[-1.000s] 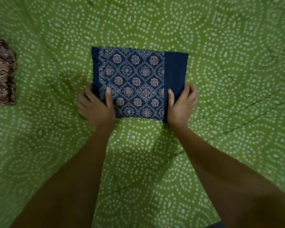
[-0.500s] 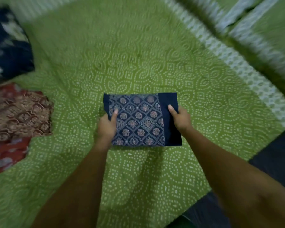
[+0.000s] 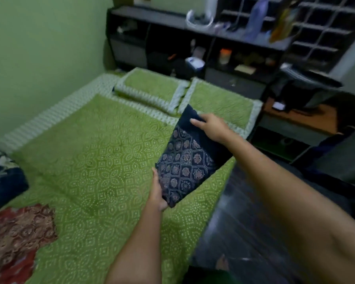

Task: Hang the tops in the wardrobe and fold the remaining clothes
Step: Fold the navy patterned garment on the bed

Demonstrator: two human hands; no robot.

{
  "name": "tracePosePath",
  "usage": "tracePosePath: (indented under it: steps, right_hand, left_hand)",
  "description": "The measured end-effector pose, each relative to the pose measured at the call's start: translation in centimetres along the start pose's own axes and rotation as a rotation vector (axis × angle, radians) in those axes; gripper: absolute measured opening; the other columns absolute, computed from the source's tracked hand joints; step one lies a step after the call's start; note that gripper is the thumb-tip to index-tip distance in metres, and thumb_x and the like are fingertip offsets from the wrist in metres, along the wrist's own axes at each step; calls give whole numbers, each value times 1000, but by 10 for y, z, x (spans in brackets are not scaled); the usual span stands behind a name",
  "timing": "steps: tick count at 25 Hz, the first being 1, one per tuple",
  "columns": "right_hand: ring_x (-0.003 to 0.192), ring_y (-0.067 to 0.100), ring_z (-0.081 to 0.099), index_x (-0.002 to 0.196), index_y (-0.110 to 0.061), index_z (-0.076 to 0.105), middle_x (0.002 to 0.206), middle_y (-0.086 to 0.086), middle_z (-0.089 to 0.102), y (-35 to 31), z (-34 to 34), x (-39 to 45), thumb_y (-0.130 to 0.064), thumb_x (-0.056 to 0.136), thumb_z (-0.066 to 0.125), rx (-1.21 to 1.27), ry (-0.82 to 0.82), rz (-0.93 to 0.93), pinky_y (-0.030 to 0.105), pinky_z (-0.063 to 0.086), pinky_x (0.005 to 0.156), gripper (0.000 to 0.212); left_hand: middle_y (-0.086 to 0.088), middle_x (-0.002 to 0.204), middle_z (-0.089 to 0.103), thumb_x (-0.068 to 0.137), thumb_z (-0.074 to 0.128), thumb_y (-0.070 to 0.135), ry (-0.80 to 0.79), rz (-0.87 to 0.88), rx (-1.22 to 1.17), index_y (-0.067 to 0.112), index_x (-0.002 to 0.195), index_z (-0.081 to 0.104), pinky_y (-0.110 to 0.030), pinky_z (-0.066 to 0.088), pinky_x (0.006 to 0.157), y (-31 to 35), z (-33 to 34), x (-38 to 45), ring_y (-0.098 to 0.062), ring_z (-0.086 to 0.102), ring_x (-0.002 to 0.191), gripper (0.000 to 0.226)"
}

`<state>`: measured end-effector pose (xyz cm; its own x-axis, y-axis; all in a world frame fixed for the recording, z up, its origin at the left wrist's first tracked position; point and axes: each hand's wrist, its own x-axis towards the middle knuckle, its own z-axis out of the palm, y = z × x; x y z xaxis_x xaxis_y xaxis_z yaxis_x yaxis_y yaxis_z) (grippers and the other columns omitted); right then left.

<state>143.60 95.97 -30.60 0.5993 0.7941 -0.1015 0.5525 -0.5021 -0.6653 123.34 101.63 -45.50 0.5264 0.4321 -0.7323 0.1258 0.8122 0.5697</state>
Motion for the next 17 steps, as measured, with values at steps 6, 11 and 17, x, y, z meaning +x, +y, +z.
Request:
tracePosePath:
  steps: [6, 11, 17]
  right_hand:
    - [59, -1, 62, 100, -14, 67, 80, -2, 67, 68, -208, -34, -32, 97, 54, 240, 252, 34, 16, 45, 58, 22]
    - [76, 18, 64, 95, -16, 65, 83, 1, 67, 242, -302, -106, -23, 97, 54, 520, 591, 282, 21, 51, 61, 13]
    - [83, 25, 64, 89, -13, 65, 100, 17, 69, 408, -354, -195, -23, 97, 54, 631, 909, 559, 33, 51, 72, 17]
  left_hand:
    - [-17, 118, 66, 83, 47, 61, -482, 100, -166, 12, 119, 63, -47, 56, 79, 16, 204, -9, -36, 66, 101, 63]
    - [-18, 93, 72, 84, 57, 30, -656, 15, 240, 4, 93, 74, -46, 58, 76, 4, 376, 32, -32, 71, 79, 32]
    - [-16, 92, 69, 82, 65, 1, -708, 40, 789, 7, 116, 56, -44, 58, 69, -74, 575, 72, -29, 68, 74, 35]
